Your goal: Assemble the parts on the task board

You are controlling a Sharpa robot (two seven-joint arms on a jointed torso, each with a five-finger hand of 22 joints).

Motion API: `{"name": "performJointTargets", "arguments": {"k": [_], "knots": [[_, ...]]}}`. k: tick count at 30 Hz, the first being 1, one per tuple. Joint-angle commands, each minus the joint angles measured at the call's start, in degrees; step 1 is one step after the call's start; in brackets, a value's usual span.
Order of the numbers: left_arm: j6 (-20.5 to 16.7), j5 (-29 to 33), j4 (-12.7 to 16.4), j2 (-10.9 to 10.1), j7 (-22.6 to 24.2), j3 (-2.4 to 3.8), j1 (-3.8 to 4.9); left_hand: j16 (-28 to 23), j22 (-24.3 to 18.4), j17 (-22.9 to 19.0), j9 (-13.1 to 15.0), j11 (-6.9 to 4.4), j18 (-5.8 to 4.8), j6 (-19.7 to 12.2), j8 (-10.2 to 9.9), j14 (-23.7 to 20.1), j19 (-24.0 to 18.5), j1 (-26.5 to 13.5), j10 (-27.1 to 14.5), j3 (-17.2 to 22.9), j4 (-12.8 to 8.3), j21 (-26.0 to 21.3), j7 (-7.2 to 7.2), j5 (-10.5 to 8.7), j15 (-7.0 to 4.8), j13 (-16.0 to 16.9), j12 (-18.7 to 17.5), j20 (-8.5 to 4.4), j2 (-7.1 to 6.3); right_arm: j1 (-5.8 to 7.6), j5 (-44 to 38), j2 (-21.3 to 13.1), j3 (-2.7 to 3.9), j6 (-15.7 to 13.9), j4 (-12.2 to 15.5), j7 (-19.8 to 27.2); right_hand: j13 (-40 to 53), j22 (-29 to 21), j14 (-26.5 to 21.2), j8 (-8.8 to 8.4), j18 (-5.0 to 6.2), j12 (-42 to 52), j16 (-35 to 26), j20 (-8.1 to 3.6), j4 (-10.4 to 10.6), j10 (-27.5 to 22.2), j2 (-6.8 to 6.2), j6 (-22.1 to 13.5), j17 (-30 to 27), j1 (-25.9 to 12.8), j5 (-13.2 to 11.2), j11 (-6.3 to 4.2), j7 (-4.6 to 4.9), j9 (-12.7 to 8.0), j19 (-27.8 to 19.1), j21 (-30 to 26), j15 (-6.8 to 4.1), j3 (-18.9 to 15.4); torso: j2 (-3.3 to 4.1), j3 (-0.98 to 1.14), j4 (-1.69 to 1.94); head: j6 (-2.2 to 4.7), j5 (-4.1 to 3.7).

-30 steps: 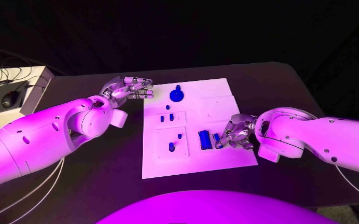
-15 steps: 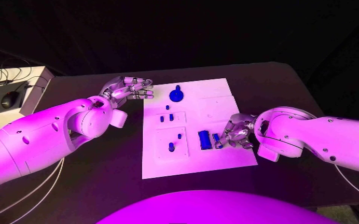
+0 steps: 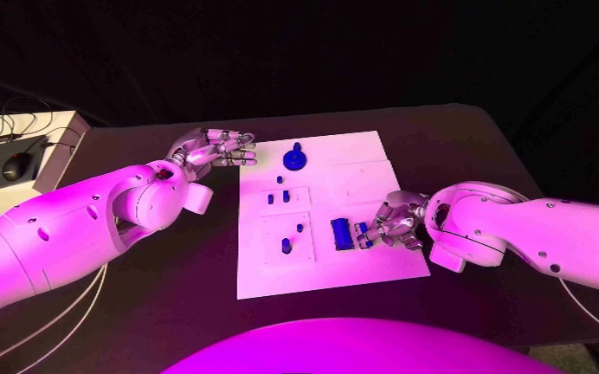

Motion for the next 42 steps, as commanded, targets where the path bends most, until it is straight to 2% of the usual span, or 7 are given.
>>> {"name": "performJointTargets", "arguments": {"k": [1,22,27,31,36,40,42], "knots": [[1.0,0.1,0.1,0.0,0.3,0.02,-0.04,-0.1,0.0,-0.1,0.1,0.02,-0.53,-0.4,0.0,-0.5,-0.2,-0.2,-0.6,0.4,-0.1,0.3,0.03,0.37,-0.01,-0.1,-0.1,-0.06,0.16,-0.14,-0.6,0.0,-0.07,-1.2,0.0,-0.2,-0.1,6.6,0.1,0.16,0.25,0.4,0.0,0.44,0.3,0.2,-0.09,0.2,0.0,0.0,-0.6,0.17,0.21,-0.1,0.7,-0.2,0.29,-0.9,-0.01,0.0,0.0,-0.01,-0.02],[1.0,0.1,0.1,0.0,0.1,0.02,-0.04,-0.1,0.0,-0.1,0.1,0.02,-0.53,-0.4,0.0,-0.5,-0.2,-0.2,-0.6,0.4,-0.1,0.3,0.03,0.37,-0.01,-0.1,-0.1,-0.06,0.16,-0.25,-0.5,-1.1,-0.06,-2.1,1.2,0.5,-0.1,6.6,0.1,0.27,0.23,0.4,0.1,0.42,1.1,0.4,-0.15,0.4,0.0,1.0,-0.9,0.11,0.12,-0.1,0.8,0.0,0.24,-1.9,-0.03,0.02,-0.01,0.02,0.08],[1.0,0.1,0.1,0.0,0.1,0.01,-0.04,-0.1,0.0,-0.1,0.1,0.02,-0.53,-0.4,0.0,-0.5,-0.2,-0.2,-0.6,0.4,-0.1,0.3,0.03,0.37,-0.01,-0.1,-0.1,-0.06,0.16,-0.32,-1.0,-1.9,-0.06,-2.3,1.5,2.1,0.0,6.7,0.2,0.49,0.17,0.5,0.2,0.33,-0.4,0.5,0.46,0.6,0.1,3.0,-3.9,-0.02,-0.05,0.1,0.8,0.2,0.13,-1.3,0.0,0.02,0.01,0.13,0.09],[0.9,0.0,0.1,0.0,0.2,0.01,-0.04,-0.1,0.0,-0.1,0.1,0.02,-0.53,-0.4,0.0,-0.5,-0.2,-0.2,-0.6,0.4,-0.1,0.3,0.03,0.37,-0.01,-0.1,-0.1,-0.06,0.16,-0.38,-1.5,-2.7,-0.06,-3.0,1.7,3.8,0.0,6.7,0.2,0.63,0.12,0.5,0.3,0.29,-2.1,0.5,0.21,0.7,0.1,5.4,-8.5,-0.04,-0.06,0.3,0.8,0.5,0.11,-1.1,-0.03,0.02,-0.05,0.2,0.04],[1.0,0.0,0.1,0.1,0.4,0.01,-0.04,-0.1,0.2,-0.1,0.1,0.02,-0.52,-0.4,0.0,-0.6,-0.2,-0.2,-0.6,0.5,-0.2,0.3,0.04,0.38,-0.01,-0.1,-0.1,-0.07,0.18,-0.41,0.3,-3.5,-0.06,-7.6,1.5,9.1,0.1,6.6,0.1,0.41,0.17,0.6,0.0,0.36,-1.6,0.5,-0.33,0.3,-0.2,5.4,-10.6,0.14,0.27,0.3,0.7,0.1,0.25,-1.9,-0.01,-0.01,0.0,0.49,0.03],[1.0,0.3,0.1,0.1,0.9,0.01,-0.04,-0.1,0.2,-0.1,0.1,0.03,-0.54,-0.4,0.0,-0.5,-0.2,-0.5,-0.6,0.2,0.0,0.3,0.0,0.25,0.02,-0.1,-0.1,-0.02,0.0,-0.41,4.8,-3.9,-0.05,-12.7,0.7,17.0,-0.4,5.4,-0.4,0.25,0.75,0.0,-2.9,0.6,-0.4,0.0,-0.49,-0.3,-2.5,5.7,-10.7,0.42,0.64,0.3,-0.2,-5.3,0.44,-2.3,-0.03,0.02,-0.01,0.71,0.07],[1.1,0.9,-0.1,0.2,1.5,0.01,-0.05,-0.1,0.1,-0.1,0.1,0.0,-0.56,-0.4,0.0,-0.5,-0.2,-0.9,-0.5,-0.3,0.3,0.2,-0.16,0.09,0.03,0.0,-0.1,0.06,-0.32,-0.38,9.4,-4.2,-0.03,-16.0,-0.2,24.0,-0.7,5.0,-0.4,-0.08,0.9,-0.1,-3.7,0.68,-0.2,-0.2,-0.74,-1.1,-3.1,5.8,-10.6,0.61,0.92,0.0,-0.3,-7.1,0.53,-2.6,-0.12,-0.02,0.03,1.12,0.1]]}}
